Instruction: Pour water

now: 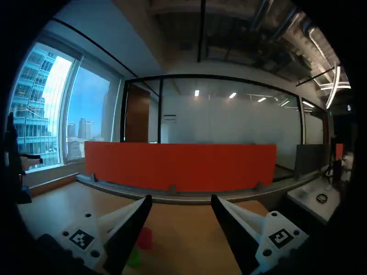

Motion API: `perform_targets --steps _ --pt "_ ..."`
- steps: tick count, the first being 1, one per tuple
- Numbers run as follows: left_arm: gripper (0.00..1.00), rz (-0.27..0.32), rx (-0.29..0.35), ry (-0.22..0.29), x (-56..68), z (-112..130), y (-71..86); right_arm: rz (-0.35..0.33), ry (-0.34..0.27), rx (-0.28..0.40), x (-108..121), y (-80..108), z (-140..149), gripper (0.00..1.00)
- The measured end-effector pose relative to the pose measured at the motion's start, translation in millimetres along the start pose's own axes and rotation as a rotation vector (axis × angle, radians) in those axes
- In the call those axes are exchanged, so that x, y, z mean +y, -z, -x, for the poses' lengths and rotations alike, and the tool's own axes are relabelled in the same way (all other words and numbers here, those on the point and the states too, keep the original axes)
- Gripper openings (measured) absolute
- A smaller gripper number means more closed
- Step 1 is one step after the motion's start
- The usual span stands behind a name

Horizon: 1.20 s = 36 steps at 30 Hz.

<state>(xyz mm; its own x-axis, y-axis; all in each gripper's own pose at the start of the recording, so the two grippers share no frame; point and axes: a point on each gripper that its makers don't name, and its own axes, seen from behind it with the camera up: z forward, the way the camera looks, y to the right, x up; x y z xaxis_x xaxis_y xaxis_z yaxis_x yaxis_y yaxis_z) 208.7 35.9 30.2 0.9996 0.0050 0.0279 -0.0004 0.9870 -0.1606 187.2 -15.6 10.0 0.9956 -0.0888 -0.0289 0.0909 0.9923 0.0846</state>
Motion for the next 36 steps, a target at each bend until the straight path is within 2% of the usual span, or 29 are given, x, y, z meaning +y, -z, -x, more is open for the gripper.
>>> perform_targets --steps 5,9,12,20,23,26,36 --pt "0.99 0.039 -0.009 0.007 8.0 -5.8 -1.3 -0.037 -0.006 -0.008 -5.7 0.1 0.7 0.99" --pt "0.99 0.103 -0.014 0.024 20.8 -10.0 -1.0 -0.09 -0.002 -0.007 -14.5 1.2 -1.6 0.99" --pt "0.99 0.159 -0.028 0.025 32.2 -8.5 -1.0 -0.146 -0.006 -0.009 -23.5 3.1 -4.5 0.99" --pt "0.99 0.275 -0.057 -0.017 59.7 0.0 -0.6 -0.323 0.005 -0.017 -57.2 14.8 -8.8 0.99" --pt "0.99 0.314 -0.065 -0.016 69.9 3.2 -0.7 -0.401 0.019 -0.024 -72.4 21.4 -10.0 0.99" --pt "0.99 0.349 -0.063 -0.006 78.5 2.7 -0.5 -0.449 0.017 -0.024 -81.5 25.7 -12.8 0.99" --pt "0.99 0.428 -0.051 0.011 97.4 -5.3 2.1 -0.492 0.03 -0.036 -88.3 25.4 -9.1 0.99"
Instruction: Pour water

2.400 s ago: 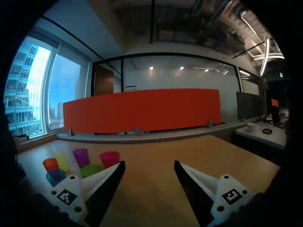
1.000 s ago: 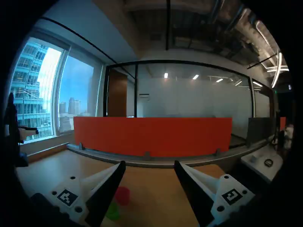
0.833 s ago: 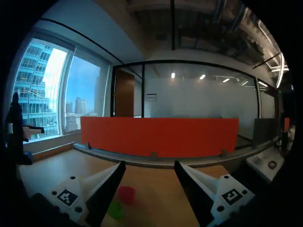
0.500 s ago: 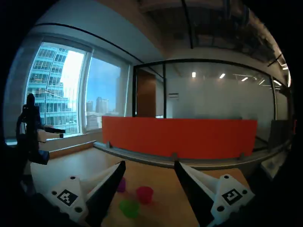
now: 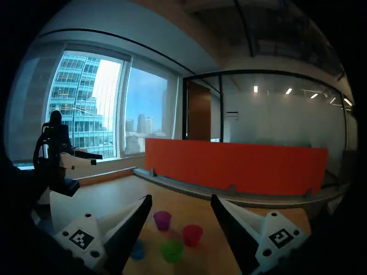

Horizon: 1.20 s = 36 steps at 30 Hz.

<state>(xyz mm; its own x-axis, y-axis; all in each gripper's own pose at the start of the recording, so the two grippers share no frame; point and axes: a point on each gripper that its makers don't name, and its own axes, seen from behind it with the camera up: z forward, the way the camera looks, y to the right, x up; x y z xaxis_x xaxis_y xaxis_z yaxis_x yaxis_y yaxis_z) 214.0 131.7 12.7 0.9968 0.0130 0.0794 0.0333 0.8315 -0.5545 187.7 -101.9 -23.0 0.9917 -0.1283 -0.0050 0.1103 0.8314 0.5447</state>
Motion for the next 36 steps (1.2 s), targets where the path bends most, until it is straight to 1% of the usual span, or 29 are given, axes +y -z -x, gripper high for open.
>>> perform_targets --steps 5,9,14,21,29,36 --pt "0.99 0.029 -0.019 0.01 5.0 4.6 -1.0 -0.012 -0.003 -0.01 -0.3 0.0 1.2 0.99" --pt "0.99 0.056 -0.04 0.01 8.5 11.7 -1.6 -0.021 -0.003 -0.032 -0.9 -0.3 6.0 0.99" --pt "0.99 0.097 -0.057 -0.012 17.5 18.4 -0.1 -0.027 0.001 -0.058 0.0 -1.4 11.8 0.99" --pt "0.99 0.163 -0.081 -0.054 37.0 30.2 1.9 -0.031 0.006 -0.088 -2.2 -1.6 19.3 0.99" --pt "0.99 0.193 -0.116 -0.081 46.5 43.9 -0.1 -0.034 0.017 -0.121 -7.2 -2.6 29.9 0.99" --pt "0.99 0.229 -0.153 -0.093 56.6 57.2 -0.6 -0.047 0.033 -0.149 -12.3 -2.3 39.8 0.99"
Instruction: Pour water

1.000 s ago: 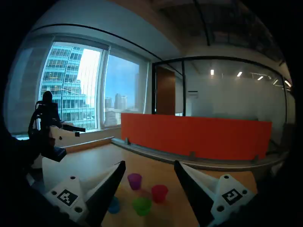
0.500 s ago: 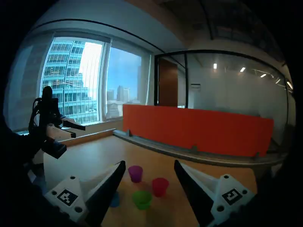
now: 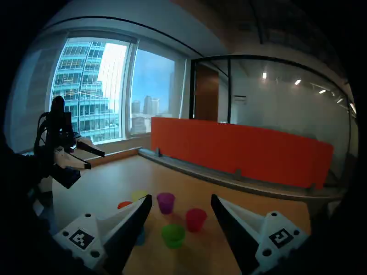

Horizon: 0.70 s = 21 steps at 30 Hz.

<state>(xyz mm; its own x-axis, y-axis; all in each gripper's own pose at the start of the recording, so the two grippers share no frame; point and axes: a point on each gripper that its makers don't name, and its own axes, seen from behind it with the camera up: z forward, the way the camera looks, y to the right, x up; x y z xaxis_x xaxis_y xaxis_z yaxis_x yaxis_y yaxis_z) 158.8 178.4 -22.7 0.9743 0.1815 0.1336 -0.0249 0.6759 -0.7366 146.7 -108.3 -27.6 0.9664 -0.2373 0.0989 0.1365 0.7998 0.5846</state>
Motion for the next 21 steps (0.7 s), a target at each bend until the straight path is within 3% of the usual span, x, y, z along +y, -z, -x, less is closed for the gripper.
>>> perform_targets --steps 21 --pt "0.99 0.098 -0.143 -0.07 35.1 57.7 -30.6 -0.012 0.022 -0.08 -3.7 -9.0 35.3 0.99"
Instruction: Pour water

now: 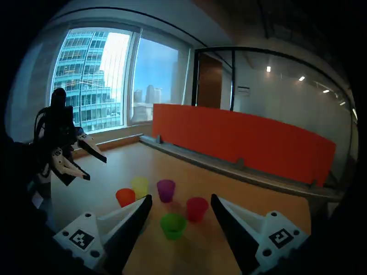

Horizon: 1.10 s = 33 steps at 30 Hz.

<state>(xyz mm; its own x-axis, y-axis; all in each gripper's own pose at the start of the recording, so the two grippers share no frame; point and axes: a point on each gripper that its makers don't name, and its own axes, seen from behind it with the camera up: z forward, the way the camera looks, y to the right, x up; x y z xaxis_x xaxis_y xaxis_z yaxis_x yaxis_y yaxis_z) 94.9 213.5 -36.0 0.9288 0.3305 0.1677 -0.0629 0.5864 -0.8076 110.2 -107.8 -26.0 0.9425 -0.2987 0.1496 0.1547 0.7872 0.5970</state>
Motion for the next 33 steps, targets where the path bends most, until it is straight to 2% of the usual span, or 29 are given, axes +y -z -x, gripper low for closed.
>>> perform_targets --steps 17,33 --pt "0.99 0.085 -0.127 -0.044 15.6 44.8 -38.2 -0.011 -0.026 -0.023 0.3 -17.8 17.4 0.99" --pt "0.99 0.124 -0.231 -0.038 19.8 86.5 -72.2 -0.023 -0.031 -0.04 2.8 -34.0 26.5 0.99"
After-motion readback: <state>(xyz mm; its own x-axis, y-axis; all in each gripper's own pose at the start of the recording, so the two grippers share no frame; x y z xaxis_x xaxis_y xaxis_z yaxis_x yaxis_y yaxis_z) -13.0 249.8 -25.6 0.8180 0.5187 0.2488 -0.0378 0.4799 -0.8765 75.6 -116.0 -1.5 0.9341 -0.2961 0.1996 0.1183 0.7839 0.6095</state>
